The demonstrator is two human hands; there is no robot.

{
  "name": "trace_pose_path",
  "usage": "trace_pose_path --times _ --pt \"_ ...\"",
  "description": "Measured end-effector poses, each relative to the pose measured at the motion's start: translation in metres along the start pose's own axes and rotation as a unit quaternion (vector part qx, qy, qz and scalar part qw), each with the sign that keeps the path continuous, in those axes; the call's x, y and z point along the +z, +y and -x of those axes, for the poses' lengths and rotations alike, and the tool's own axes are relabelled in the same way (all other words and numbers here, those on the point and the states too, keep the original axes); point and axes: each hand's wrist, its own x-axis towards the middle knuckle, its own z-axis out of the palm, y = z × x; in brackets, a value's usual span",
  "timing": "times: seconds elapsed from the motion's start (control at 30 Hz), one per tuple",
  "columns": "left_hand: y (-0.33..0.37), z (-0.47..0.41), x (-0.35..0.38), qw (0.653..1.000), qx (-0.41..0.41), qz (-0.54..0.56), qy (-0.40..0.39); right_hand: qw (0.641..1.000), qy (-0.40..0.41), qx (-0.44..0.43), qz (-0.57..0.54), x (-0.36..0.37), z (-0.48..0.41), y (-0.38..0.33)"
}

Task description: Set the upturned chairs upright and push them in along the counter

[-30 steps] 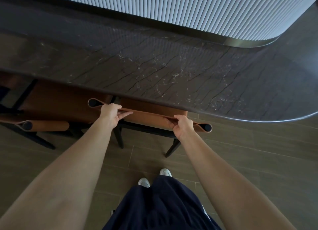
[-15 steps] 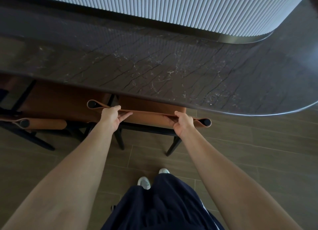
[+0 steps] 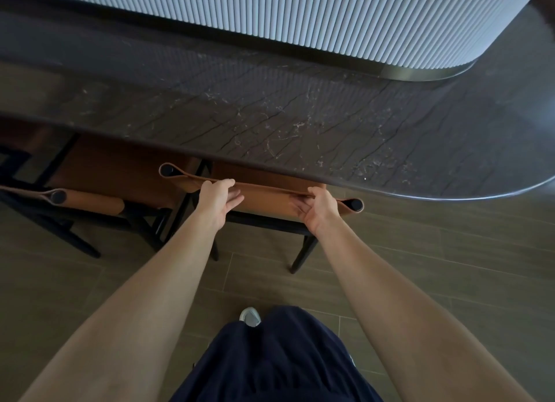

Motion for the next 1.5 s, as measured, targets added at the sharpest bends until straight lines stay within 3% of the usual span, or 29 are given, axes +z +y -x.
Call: trace_pose_path --times 0.47,0.9,1.1,1.5 --pt "-0.053 0.138 -0.028 0.99 0.072 0.117 0.011 0.994 -0.087 -0.026 0.062 -0.088 0.078 0.016" --pt "-0.083 0.238 -0.068 0.991 0.119 0.064 -0.017 0.99 -0.068 -0.063 0.104 -0.136 0.178 0.07" --pt "-0.091 0.259 -0.123 0.989 0.132 0.055 -0.036 0.99 -0.076 -0.094 0.071 -0.124 0.221 0.105" --pt "-0.066 0.291 -0.301 0.987 0.15 0.056 -0.03 0.989 -0.109 -0.087 0.045 -0.034 0.302 0.241"
